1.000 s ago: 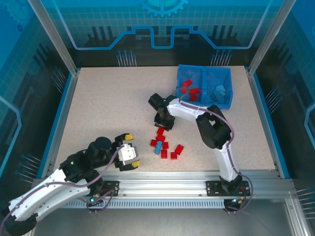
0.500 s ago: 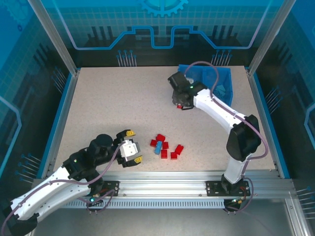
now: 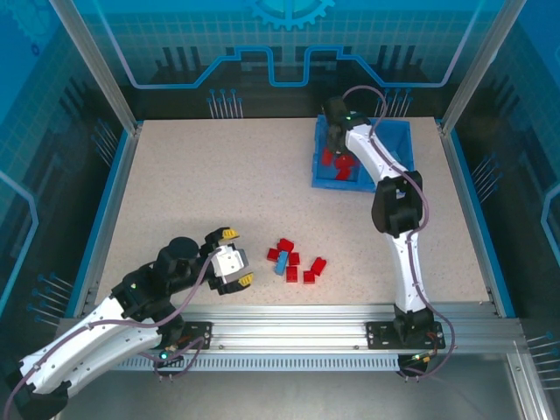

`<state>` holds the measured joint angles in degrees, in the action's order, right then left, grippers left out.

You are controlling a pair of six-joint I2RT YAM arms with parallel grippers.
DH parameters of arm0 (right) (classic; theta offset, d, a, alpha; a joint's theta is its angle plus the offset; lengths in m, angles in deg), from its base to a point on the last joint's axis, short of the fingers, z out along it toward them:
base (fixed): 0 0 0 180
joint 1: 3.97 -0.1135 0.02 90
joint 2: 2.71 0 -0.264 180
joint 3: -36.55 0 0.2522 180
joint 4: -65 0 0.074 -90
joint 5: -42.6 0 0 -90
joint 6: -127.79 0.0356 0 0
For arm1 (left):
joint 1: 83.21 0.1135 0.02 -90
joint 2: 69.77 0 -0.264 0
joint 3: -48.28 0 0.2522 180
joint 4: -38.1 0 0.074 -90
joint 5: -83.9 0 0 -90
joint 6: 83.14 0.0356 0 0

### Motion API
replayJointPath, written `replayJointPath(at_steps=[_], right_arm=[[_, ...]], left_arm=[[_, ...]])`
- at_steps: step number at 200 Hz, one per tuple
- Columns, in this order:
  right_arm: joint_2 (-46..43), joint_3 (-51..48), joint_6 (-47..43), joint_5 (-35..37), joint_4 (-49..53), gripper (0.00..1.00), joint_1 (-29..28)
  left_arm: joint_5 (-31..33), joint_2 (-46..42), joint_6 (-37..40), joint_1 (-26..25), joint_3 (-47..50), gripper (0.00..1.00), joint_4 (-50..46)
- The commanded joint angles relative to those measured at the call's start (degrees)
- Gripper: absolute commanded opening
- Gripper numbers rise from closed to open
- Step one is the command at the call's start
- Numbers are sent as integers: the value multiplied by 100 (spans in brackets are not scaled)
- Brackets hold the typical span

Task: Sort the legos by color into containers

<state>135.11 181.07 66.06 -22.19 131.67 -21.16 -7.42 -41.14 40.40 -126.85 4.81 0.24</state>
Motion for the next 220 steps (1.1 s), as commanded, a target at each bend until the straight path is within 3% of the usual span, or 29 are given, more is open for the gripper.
replayJointPath(at_steps=[1, 30, 66, 110, 136, 156, 177, 220], right_arm=[[34, 370, 263, -670, 501, 49, -12], [-243, 242, 306, -681, 527, 57, -1], [-982, -34, 285, -737, 755, 57, -1], [-3019, -2265, 237, -1715, 180, 60, -299], [-4128, -3875, 1119, -1963, -93, 63, -942], [-4578, -4799, 1294, -2020, -421, 65, -1668], [-4585, -5411, 440, -2314, -943, 67, -2396], [-3614, -5089, -1339, -1890, -500, 76, -3376]], left_arm=[[26, -14, -60, 51, 95, 99, 91], [-3, 28, -49, 54, 114, 99, 133], [-26, 67, -67, 52, 106, 99, 134], [-4, 117, -67, 65, 133, 99, 158], [22, 219, -49, 87, 131, 99, 208], [-12, 275, -49, 110, 133, 99, 241], [-77, 276, -71, 136, 148, 99, 281], [-89, 318, -95, 138, 141, 99, 273]])
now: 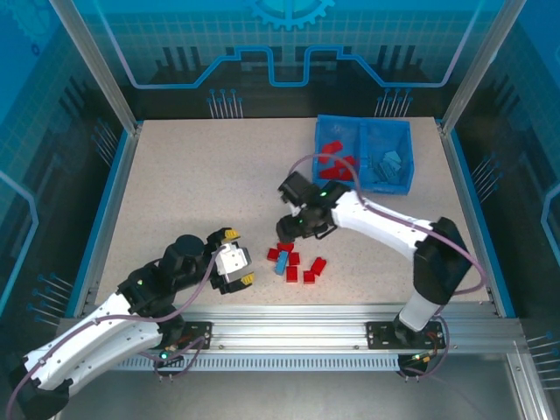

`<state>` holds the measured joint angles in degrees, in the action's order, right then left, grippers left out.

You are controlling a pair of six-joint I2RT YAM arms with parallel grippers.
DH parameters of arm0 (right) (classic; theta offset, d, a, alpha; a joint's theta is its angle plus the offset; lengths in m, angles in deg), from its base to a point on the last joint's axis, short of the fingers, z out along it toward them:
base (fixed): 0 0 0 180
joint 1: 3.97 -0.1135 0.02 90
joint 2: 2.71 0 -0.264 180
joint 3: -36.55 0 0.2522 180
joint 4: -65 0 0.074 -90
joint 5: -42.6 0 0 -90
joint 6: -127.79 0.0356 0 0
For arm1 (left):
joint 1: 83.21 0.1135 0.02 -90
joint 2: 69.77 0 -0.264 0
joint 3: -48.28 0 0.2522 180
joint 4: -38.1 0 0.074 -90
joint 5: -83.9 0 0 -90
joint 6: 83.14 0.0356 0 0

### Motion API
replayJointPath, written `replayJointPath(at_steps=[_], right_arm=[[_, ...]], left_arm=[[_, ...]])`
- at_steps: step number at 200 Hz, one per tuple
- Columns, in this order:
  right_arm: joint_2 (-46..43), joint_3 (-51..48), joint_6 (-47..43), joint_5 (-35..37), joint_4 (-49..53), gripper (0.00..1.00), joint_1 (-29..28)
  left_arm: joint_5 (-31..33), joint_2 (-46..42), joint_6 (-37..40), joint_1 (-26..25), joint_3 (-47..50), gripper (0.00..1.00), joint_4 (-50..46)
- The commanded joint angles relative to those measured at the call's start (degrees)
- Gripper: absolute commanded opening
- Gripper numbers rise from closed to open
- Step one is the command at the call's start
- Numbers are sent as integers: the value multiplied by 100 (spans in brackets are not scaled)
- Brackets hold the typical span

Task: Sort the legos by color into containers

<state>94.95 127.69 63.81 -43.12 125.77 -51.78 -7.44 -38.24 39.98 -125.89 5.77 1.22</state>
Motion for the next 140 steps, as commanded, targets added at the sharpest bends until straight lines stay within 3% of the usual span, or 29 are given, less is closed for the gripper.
replayJointPath(at_steps=[1, 47, 99, 140], right_arm=[[424, 259, -1133, 213, 99, 76, -319], [1133, 467, -1267, 411, -137, 79, -308], [1508, 508, -1178, 250, -346, 67, -163], [1611, 497, -1014, 566, -323, 57, -56]], left_arm=[[-86, 24, -53, 41, 41, 99, 175], [-59, 7, -95, 52, 10, 99, 105], [-59, 7, -69, 53, 18, 99, 99], [-80, 11, -69, 50, 19, 99, 103]])
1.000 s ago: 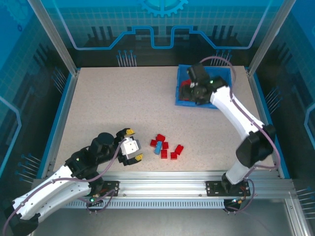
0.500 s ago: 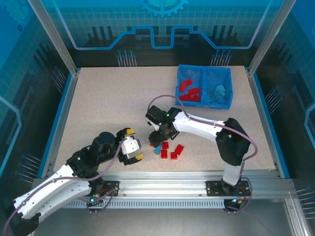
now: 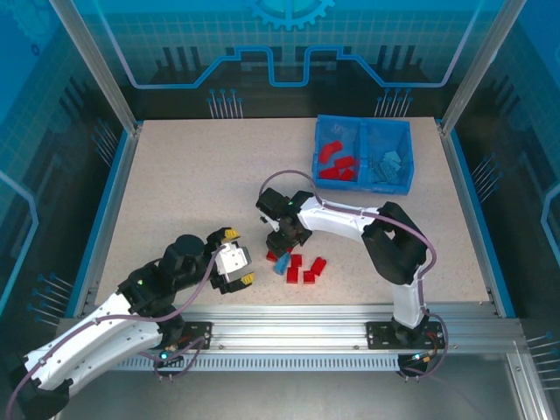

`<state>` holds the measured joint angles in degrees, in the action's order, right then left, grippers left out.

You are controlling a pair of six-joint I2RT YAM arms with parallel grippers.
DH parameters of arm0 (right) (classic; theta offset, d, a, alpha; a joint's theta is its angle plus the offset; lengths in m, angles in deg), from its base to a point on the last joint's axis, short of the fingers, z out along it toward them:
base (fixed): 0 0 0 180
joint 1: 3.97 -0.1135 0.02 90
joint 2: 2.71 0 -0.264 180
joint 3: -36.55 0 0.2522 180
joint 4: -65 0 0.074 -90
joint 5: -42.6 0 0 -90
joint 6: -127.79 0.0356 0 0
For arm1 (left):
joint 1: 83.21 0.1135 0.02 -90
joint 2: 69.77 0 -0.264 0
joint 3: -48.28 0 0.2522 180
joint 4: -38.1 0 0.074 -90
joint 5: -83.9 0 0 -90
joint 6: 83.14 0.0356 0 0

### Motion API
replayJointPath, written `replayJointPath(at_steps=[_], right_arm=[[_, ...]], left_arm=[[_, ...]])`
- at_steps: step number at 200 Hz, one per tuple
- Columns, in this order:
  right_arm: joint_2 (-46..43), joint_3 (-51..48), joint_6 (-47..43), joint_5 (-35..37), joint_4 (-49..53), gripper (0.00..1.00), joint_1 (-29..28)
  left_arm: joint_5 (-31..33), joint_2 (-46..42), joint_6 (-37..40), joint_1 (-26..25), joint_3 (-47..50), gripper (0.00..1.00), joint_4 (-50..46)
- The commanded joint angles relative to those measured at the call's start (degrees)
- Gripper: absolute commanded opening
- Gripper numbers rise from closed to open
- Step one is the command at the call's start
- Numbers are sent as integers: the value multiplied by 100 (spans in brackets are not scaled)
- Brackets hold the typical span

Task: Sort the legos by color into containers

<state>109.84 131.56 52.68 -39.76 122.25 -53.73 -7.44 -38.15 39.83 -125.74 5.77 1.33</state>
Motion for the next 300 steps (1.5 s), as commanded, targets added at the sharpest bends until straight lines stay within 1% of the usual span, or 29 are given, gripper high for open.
replayJointPath(at_steps=[1, 25, 48, 92, 110, 122, 142, 158, 179, 201, 217, 231, 260, 300], right_arm=[[120, 106, 104, 238, 29, 57, 140], [84, 68, 189, 324, 46, 52, 225], [56, -46, 207, 268, -59, 51, 272], [179, 2, 312, 98, -138, 42, 291], [26, 5, 350, 113, -142, 35, 316], [-178, -13, 436, 124, -159, 33, 385], [-672, -22, 611, 173, -173, 31, 581], [-1110, 15, 689, 346, -215, 31, 806], [-1548, 163, 637, 765, -316, 30, 1187], [-1615, 505, 431, 1293, -433, 30, 1670], [-1386, 845, 86, 1612, -619, 30, 2008], [-1017, 1268, -164, 1695, -737, 30, 2295], [198, 2514, -350, 1841, -566, 29, 2784], [1638, 4079, -402, 1765, -156, 31, 3161]], left_arm=[[-82, -2, -58, 34, 19, 99, 93], [-126, 2, -54, 35, 19, 99, 84], [-269, 1, -36, 39, 10, 99, 69], [-288, 2, -37, 34, 0, 99, 37], [-265, 2, -28, 36, 1, 99, 34], [-270, 2, -24, 34, -2, 99, 33], [-261, -5, -32, 37, -5, 99, 33], [-261, 0, -27, 38, -8, 99, 30], [-259, 2, -28, 35, -21, 99, 31], [-245, -9, -19, 36, -21, 99, 28], [-198, -17, -19, 34, -25, 99, -6], [-143, -24, -1, 35, -25, 99, -9], [-54, -49, 16, 34, -36, 99, -67], [127, -164, 47, 40, -8, 99, -83]])
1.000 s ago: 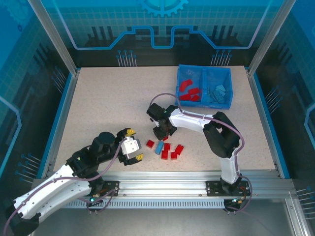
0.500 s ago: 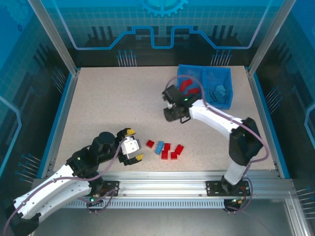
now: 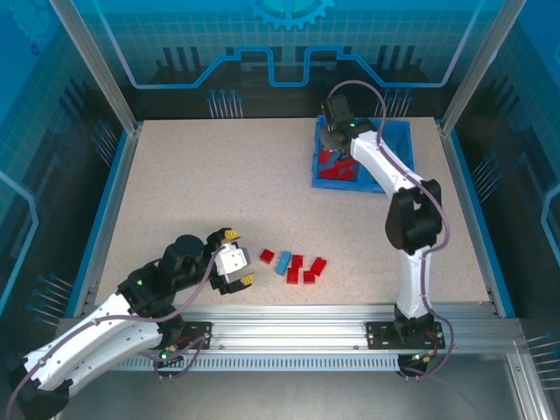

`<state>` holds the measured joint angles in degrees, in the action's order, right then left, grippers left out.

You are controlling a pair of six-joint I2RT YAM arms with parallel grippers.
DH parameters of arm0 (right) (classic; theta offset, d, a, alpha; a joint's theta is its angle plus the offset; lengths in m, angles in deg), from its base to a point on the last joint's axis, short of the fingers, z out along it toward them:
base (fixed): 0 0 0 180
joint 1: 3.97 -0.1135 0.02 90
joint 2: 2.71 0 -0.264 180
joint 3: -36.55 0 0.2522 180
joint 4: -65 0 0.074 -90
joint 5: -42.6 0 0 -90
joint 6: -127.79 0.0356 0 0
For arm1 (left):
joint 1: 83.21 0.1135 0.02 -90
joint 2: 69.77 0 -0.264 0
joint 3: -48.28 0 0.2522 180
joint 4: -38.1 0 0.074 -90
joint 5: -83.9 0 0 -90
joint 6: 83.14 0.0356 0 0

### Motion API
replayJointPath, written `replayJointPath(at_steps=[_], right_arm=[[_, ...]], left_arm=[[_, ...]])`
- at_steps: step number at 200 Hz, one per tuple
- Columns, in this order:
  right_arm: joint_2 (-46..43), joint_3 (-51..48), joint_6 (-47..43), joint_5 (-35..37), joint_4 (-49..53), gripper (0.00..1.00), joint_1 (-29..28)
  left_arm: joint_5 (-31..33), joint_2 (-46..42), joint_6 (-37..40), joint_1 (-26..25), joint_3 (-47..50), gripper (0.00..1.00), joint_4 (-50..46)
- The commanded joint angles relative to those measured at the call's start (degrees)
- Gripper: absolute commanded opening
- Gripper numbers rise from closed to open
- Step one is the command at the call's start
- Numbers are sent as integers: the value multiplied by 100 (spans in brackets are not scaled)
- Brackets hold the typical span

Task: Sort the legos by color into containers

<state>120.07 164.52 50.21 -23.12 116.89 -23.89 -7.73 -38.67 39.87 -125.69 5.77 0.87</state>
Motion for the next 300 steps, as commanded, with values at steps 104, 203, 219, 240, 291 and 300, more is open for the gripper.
replayJointPath(at_steps=[104, 203, 219, 240, 291, 300], right_arm=[[616, 1969, -280, -507, 1285, 47, 233], [-3530, -2046, 79, -4830, 1597, 76, 32], [-3910, -2533, 252, -4904, 1729, 79, 32], [-4201, -2906, 370, -4881, 1863, 81, 34], [-4310, -2931, 313, -4885, 2080, 91, 51], [-4297, -2914, 305, -4896, 2076, 92, 52]], left_arm=[[122, 45, 51, 42, 28, 99, 76], [1323, 3434, -4529, 106, -1655, 96, -340], [1275, 4071, -4947, 104, -2049, 94, -717], [1261, 4675, -5376, 107, -2271, 90, -814], [761, 5684, -5682, 107, -2530, 81, -838], [705, 5811, -5723, 108, -2547, 80, -811]])
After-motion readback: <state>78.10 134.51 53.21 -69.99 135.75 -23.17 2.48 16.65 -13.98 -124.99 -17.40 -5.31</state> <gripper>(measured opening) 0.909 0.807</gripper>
